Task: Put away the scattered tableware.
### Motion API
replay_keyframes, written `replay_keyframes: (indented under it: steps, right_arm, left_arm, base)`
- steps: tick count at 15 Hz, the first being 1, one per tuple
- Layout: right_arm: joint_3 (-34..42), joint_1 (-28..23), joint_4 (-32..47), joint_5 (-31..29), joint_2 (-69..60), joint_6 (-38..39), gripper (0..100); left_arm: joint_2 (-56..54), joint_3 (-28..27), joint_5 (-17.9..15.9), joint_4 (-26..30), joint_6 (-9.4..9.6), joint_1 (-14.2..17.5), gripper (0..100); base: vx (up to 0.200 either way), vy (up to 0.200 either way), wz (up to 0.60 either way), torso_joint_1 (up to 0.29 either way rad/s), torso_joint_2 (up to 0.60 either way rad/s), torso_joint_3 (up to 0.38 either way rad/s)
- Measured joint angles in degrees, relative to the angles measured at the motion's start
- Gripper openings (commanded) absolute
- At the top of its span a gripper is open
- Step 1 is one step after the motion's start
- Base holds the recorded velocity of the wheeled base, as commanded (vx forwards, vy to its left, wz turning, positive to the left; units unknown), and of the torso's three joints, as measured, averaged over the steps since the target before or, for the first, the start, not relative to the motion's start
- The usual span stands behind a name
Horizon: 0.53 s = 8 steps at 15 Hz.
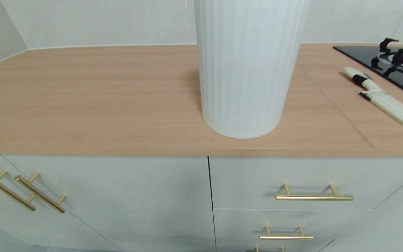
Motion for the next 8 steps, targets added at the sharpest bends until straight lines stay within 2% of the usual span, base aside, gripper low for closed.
replay_keyframes:
  steps: [3, 8]
  right_arm:
    - [0.0, 0.0, 0.0, 0.0, 0.0, 0.0, 100]
    - [0.0, 0.0, 0.0, 0.0, 0.0, 0.0, 100]
  left_arm:
    - [0.0, 0.0, 0.0, 0.0, 0.02, 0.0, 100]
    - [0.0, 0.0, 0.0, 0.0, 0.00, 0.0, 100]
  base:
    - [0.000, 0.000, 0.00, 0.059, -0.51, -0.258]
    - [0.000, 0.000, 0.00, 0.298, -0.47, -0.252]
